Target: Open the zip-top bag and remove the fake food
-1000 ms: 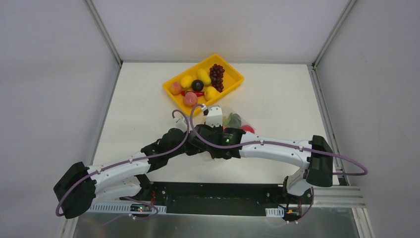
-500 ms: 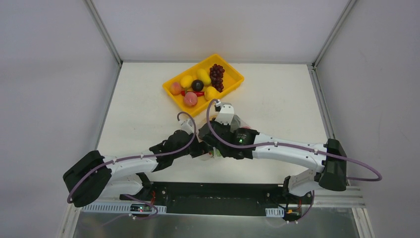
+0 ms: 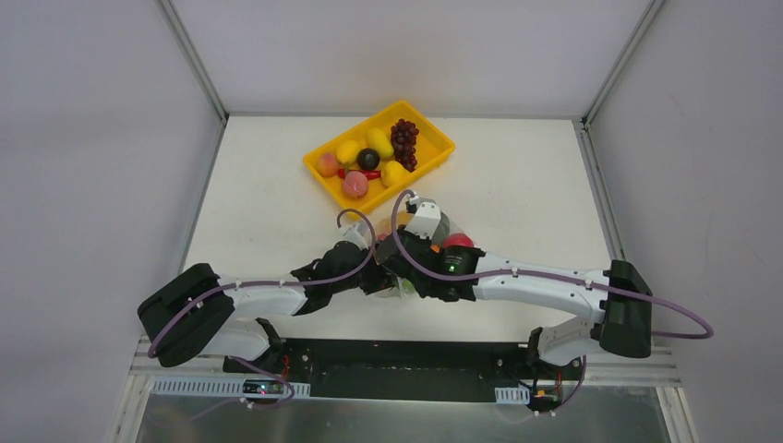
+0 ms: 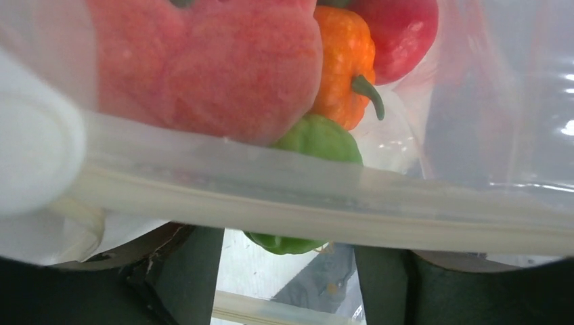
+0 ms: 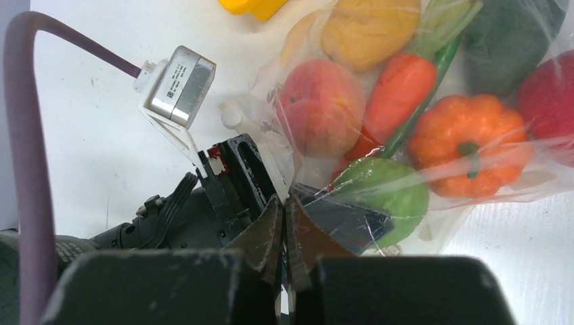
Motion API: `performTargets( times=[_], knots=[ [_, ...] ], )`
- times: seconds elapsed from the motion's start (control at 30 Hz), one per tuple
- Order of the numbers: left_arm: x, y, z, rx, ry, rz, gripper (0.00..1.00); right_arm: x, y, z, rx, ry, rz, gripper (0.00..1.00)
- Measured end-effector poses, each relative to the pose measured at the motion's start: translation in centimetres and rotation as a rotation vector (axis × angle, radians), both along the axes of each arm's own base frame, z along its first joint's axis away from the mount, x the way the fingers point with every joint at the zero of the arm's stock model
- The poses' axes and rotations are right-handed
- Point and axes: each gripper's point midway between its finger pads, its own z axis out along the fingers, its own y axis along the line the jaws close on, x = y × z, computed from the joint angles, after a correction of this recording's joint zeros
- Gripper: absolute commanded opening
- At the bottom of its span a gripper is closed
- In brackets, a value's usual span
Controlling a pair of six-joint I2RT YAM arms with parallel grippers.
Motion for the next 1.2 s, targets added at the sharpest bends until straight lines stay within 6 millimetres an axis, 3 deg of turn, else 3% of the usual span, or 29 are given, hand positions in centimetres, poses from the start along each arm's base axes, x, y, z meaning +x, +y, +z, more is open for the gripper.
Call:
performTargets(
  times=[0.13, 0.37, 0.63, 0.8, 1.0, 1.2],
  knots=[
    [0.2, -0.2, 0.2, -0.004, -0.005, -0.001, 0.42, -0.2, -0.5, -0.3, 0.015, 0.004, -0.01, 0.0],
    [-0.4, 0.6, 1.7, 0.017, -0.052, -0.028, 0.28, 0.0, -2.5, 0.7, 0.03, -0.023, -0.066, 0.0],
    [-1.8, 2.8, 5.9, 0.073, -0.167, -0.091, 0.25, 0.7, -5.1, 0.4, -0.036, -0.057, -0.13, 0.0],
    [-3.3, 5.0, 7.5, 0.141, -0.219, -0.139, 0.22, 1.3, -6.2, -0.1, -0.072, -0.064, -0.159, 0.0],
    [-4.6, 8.4, 8.7, 0.258, -0.255, -0.158, 0.19, 1.8, -8.5, -2.2, -0.142, -0.046, -0.208, 0.0],
    [-2.2, 11.6, 12.8, 0.432, -0.334, -0.089, 0.19, 1.5, -11.2, -2.9, -0.17, -0.03, -0.24, 0.0]
  ],
)
